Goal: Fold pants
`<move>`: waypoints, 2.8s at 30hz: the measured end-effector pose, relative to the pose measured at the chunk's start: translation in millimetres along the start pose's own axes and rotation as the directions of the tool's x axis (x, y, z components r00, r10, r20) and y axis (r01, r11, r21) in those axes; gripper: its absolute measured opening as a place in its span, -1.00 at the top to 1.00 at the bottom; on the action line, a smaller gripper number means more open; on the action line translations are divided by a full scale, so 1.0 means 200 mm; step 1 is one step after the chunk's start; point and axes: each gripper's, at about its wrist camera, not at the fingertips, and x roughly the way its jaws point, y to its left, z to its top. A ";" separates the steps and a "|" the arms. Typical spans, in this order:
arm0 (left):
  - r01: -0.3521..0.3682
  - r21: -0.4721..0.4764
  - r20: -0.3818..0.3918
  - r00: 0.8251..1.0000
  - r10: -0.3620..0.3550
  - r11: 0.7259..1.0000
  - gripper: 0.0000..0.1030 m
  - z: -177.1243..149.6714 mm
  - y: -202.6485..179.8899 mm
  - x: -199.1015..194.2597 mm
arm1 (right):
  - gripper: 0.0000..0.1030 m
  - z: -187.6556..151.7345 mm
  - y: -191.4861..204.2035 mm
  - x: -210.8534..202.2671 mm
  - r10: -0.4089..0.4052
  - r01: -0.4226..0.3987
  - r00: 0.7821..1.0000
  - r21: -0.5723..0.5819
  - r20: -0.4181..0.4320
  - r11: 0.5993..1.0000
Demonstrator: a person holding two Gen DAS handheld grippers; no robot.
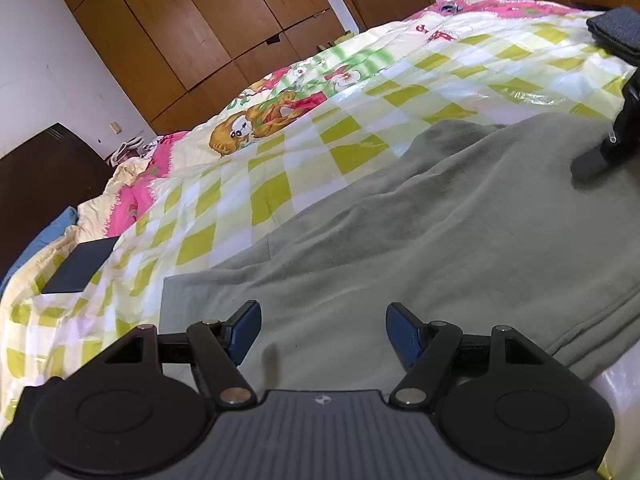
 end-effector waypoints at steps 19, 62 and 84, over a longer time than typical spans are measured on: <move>0.063 0.084 0.041 0.997 -0.067 0.995 -0.61 0.06 -0.21 -0.12 | 0.78 0.23 0.17 -0.45 -0.217 0.259 0.962 -0.301 0.166 0.918; -0.142 0.090 0.001 0.990 0.143 0.986 -0.65 -0.06 -0.04 -0.14 | 0.28 -0.01 0.13 -0.52 -0.374 0.411 0.907 -0.209 0.196 0.887; -0.104 0.185 0.011 0.995 0.103 0.977 -0.65 -0.06 -0.20 -0.17 | 0.08 -0.10 -0.07 -0.50 -0.162 0.167 0.981 -0.034 0.107 0.985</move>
